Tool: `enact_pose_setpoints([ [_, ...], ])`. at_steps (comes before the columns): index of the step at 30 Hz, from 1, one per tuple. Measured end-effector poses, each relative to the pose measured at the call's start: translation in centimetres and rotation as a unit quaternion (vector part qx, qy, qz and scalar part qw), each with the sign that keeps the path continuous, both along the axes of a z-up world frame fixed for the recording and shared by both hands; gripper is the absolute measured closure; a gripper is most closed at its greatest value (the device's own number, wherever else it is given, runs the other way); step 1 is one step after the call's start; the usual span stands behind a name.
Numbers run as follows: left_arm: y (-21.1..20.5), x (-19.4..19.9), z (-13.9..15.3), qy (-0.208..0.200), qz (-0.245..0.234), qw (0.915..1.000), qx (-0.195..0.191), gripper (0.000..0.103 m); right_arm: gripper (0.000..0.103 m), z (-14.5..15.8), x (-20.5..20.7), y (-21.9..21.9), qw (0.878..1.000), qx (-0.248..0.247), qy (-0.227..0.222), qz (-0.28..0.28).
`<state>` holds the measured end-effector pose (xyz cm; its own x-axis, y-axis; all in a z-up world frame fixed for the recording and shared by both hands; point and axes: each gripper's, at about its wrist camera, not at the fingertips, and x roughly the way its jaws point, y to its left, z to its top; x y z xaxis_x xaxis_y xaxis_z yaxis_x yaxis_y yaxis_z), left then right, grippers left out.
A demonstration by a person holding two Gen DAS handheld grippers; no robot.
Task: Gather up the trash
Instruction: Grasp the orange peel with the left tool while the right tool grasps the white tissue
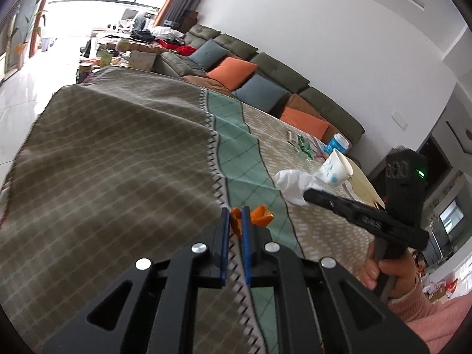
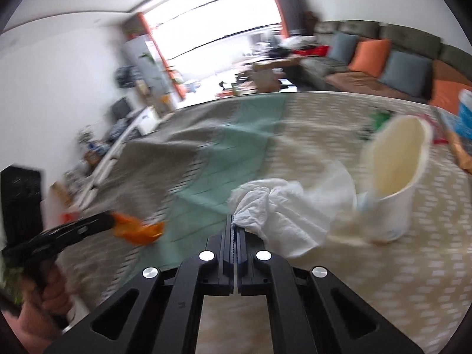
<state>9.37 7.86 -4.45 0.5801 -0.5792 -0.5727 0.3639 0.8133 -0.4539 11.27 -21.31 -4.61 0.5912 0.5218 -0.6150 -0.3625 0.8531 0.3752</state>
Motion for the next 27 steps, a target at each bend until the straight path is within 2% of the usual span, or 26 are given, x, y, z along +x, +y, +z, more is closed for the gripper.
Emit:
enact_pose_setpoints([
  [5, 1.6, -1.5, 0.2, -0.009, 0.018, 0.9998, 0.004, 0.094, 0.101, 0.4, -2.2, 2.5, 0.997, 0.017, 0.009, 0.075],
  [7, 2.1, -1.8, 0.1, -0.01, 0.021, 0.9997, 0.008, 0.094, 0.096, -0.1, -2.6, 3.0, 0.996, 0.012, 0.027, 0.09],
  [8, 2.3, -2.0, 0.0, -0.009, 0.022, 0.9997, 0.008, 0.094, 0.091, -0.3, -2.7, 3.0, 0.995, 0.01, 0.033, 0.091],
  [9, 2.4, -2.1, -0.1, -0.007, 0.021, 0.9997, 0.008, 0.093, 0.08, -0.5, -2.9, 2.7, 0.995, 0.005, 0.041, 0.09],
  [11, 2.6, -2.3, -0.5, -0.002, 0.02, 0.9997, 0.011, 0.093, 0.066, -0.8, -3.3, 1.9, 0.995, -0.007, 0.051, 0.083],
  [12, 2.6, -2.3, -0.7, -0.001, 0.021, 0.9997, 0.013, 0.093, 0.065, -0.7, -3.5, 1.5, 0.996, -0.008, 0.053, 0.078],
  [14, 2.5, -2.5, -1.0, 0.0, 0.016, 0.9997, 0.015, 0.087, 0.064, -0.6, -3.8, 0.4, 0.996, -0.009, 0.057, 0.068],
  [16, 2.3, -2.5, -1.3, 0.003, 0.016, 0.9996, 0.022, 0.066, 0.062, -0.5, -4.1, -0.4, 0.997, -0.014, 0.056, 0.056],
  [17, 2.2, -2.6, -1.5, 0.001, 0.017, 0.9995, 0.028, 0.064, 0.062, -0.3, -4.2, -0.8, 0.997, -0.014, 0.053, 0.049],
  [20, 1.6, -2.8, -1.9, 0.002, 0.007, 0.9992, 0.04, 0.063, 0.06, 0.2, -4.3, -1.6, 0.999, -0.007, 0.038, 0.035],
  [23, 0.9, -3.0, -2.2, -0.003, 0.006, 0.9981, 0.062, 0.063, 0.057, 0.5, -3.0, -0.5, 0.999, -0.007, 0.011, 0.039],
  [26, 0.9, -3.2, -2.3, -0.005, 0.007, 0.9978, 0.067, 0.065, 0.045, 0.3, -1.9, 1.0, 0.999, -0.007, 0.001, 0.042],
  [27, 1.0, -3.1, -2.3, -0.003, 0.009, 0.9978, 0.065, 0.074, 0.045, 0.1, -1.6, 1.4, 0.999, -0.009, -0.001, 0.042],
])
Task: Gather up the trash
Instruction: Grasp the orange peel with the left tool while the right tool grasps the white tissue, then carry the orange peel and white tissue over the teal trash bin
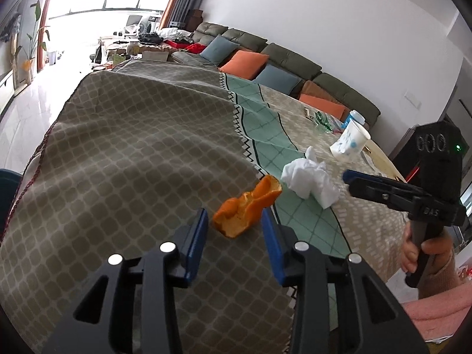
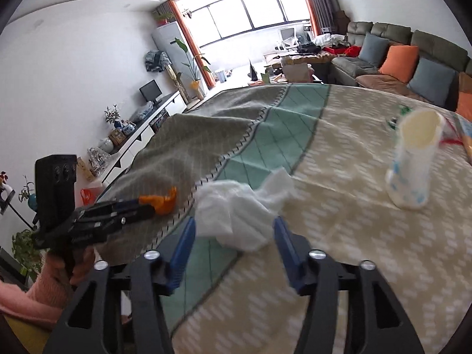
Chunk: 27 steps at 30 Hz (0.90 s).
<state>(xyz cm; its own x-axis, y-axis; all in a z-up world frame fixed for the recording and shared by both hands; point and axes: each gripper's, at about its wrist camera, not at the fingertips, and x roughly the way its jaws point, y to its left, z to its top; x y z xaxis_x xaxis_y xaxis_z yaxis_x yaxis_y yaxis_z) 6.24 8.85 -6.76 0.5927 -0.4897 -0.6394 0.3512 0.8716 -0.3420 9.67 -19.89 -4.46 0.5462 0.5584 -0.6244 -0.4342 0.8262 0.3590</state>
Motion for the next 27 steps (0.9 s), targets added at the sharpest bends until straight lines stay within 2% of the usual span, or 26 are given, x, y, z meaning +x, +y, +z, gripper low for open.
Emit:
enact_pose_setpoints([
  [1, 0.1, 0.1, -0.1, 0.005, 0.001, 1.0, -0.003, 0.08, 0.045, -0.1, 0.3, 0.7, 1.0, -0.005, -0.002, 0.001],
  [4, 0.1, -0.1, -0.1, 0.005, 0.003, 1.0, -0.003, 0.087, 0.05, -0.8, 1.2, 1.6, 1.0, -0.02, 0.008, 0.007],
  [6, 0.0, -0.4, 0.0, 0.002, 0.005, 1.0, 0.0, 0.089, 0.064, -1.3, 1.5, 2.0, 0.999, -0.03, 0.016, 0.011],
  [7, 0.0, -0.5, 0.0, 0.001, 0.006, 1.0, -0.001, 0.089, 0.067, -1.4, 1.6, 2.1, 0.999, -0.033, 0.018, 0.011],
  [9, 0.2, -0.7, 0.1, 0.0, 0.01, 0.9999, -0.005, 0.089, 0.089, -1.3, 1.4, 1.9, 0.999, -0.029, 0.017, 0.014],
  [12, 0.8, -1.0, 0.3, -0.001, 0.018, 0.9997, -0.015, 0.09, 0.093, -0.9, 1.1, 1.9, 1.0, -0.024, 0.008, 0.015],
  [27, 4.5, -3.8, 3.1, -0.038, 0.072, 0.9964, -0.022, 0.09, 0.094, 1.8, 0.1, 6.1, 0.996, 0.013, -0.028, 0.081],
])
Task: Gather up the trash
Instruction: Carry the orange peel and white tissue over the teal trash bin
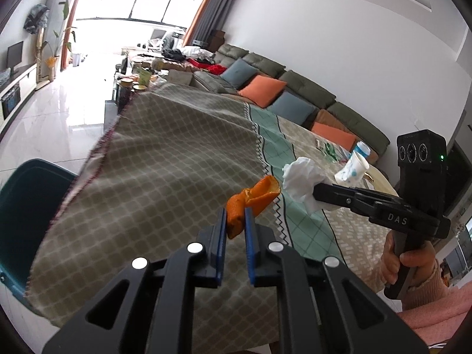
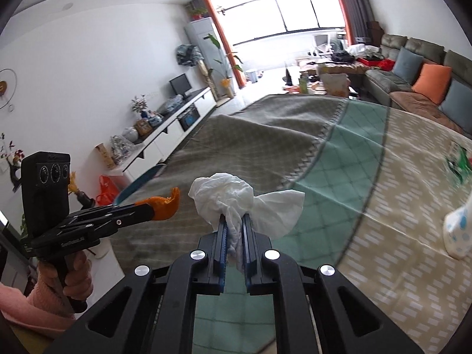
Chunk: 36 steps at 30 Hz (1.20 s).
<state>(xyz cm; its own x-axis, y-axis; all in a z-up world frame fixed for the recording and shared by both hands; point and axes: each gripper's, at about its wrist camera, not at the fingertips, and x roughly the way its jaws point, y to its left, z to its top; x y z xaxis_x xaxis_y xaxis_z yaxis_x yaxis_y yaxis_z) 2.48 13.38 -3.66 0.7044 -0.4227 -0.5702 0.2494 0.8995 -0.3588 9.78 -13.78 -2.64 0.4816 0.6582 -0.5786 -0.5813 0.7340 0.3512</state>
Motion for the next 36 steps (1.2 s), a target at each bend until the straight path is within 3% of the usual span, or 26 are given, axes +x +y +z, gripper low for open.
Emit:
enact_pose_setpoints([
  [15, 5.4, -2.6, 1.6, -0.018, 0.08, 0.9966, 0.007, 0.09, 0.094, 1.1, 0.8, 5.9, 0.997, 0.015, -0.012, 0.07],
  [36, 12.9, -4.9, 2.1, -0.015, 0.188, 0.9819, 0.017, 0.09, 0.094, 1.4, 0.9, 13.7, 0.987, 0.003, -0.023, 0.158],
])
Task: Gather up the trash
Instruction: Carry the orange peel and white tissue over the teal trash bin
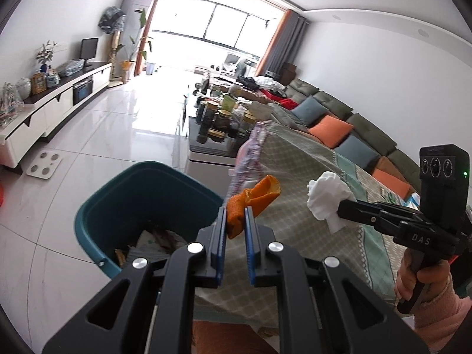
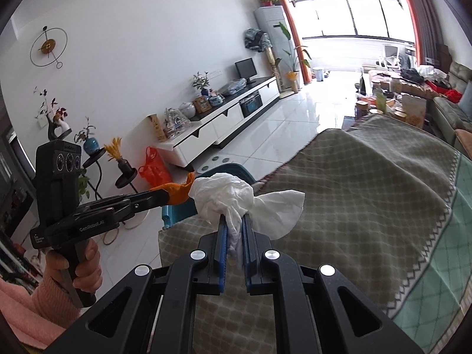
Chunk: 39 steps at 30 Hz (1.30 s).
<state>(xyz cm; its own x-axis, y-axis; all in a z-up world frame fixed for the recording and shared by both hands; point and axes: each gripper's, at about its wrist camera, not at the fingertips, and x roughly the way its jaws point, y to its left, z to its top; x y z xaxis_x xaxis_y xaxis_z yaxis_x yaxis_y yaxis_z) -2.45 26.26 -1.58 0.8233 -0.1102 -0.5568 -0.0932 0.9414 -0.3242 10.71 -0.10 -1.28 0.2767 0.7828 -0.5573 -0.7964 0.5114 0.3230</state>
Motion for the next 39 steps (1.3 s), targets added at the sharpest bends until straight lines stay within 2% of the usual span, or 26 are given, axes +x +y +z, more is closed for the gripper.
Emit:
enact_pose_setpoints([
  [16, 2.0, -0.7, -0.7, 0.013, 0.044, 0.999, -0.002, 0.09, 0.094, 0.1, -0.2, 4.8, 0.999, -0.01, -0.01, 0.042],
  [39, 4.1, 1.0, -3.0, 0.051, 0.092, 0.9944, -0.008, 0.09, 0.093, -1.8, 1.5, 11.0, 0.997, -0.044, 0.012, 0.069],
])
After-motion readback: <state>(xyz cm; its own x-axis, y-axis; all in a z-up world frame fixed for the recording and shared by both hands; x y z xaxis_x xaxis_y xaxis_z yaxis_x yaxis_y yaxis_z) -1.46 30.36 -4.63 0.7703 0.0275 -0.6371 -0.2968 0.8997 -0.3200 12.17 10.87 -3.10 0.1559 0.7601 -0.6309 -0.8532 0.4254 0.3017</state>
